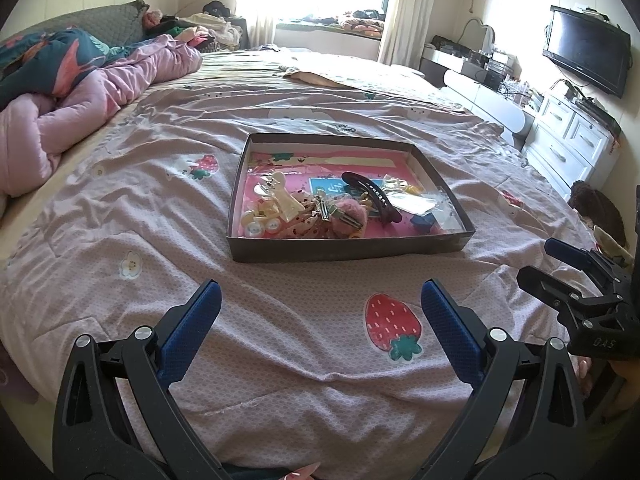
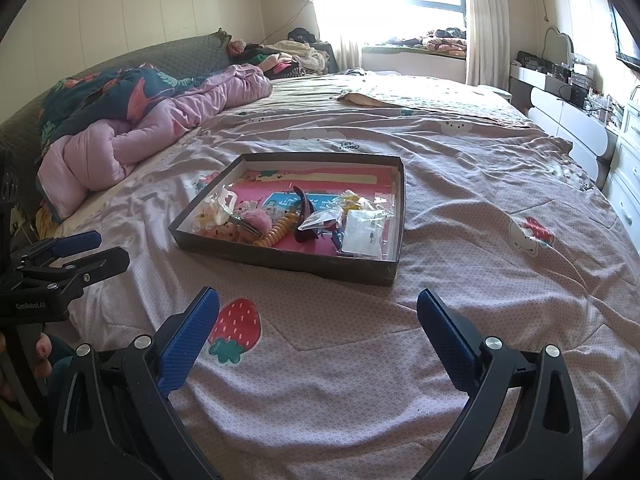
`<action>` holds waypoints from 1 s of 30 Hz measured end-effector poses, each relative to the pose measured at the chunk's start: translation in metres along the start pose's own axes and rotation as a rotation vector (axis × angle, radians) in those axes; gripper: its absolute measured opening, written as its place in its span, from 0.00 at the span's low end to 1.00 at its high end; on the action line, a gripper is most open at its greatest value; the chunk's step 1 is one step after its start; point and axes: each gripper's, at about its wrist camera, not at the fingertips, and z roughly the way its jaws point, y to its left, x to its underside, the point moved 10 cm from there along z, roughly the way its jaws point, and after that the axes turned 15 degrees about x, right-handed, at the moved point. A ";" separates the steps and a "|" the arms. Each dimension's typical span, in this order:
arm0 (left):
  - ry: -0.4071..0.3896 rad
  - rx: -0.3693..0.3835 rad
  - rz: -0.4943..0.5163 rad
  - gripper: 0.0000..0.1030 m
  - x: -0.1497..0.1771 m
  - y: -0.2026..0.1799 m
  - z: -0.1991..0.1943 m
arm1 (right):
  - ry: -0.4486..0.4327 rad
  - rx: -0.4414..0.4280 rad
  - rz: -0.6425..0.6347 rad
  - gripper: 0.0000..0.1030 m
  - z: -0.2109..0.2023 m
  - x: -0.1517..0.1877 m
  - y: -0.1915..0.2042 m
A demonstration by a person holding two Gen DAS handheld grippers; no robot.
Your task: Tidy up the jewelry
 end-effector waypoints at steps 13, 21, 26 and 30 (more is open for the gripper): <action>0.000 -0.001 0.002 0.89 0.000 0.000 0.000 | -0.001 0.000 -0.002 0.94 -0.001 0.000 0.000; -0.007 0.004 0.008 0.89 -0.003 0.003 -0.001 | -0.002 0.002 -0.003 0.94 -0.001 0.000 0.000; -0.013 -0.006 -0.006 0.89 -0.001 0.007 0.000 | -0.004 0.005 -0.002 0.94 -0.001 0.001 -0.002; -0.013 -0.022 -0.034 0.89 -0.001 0.017 0.003 | -0.007 0.007 0.003 0.94 0.000 0.001 -0.006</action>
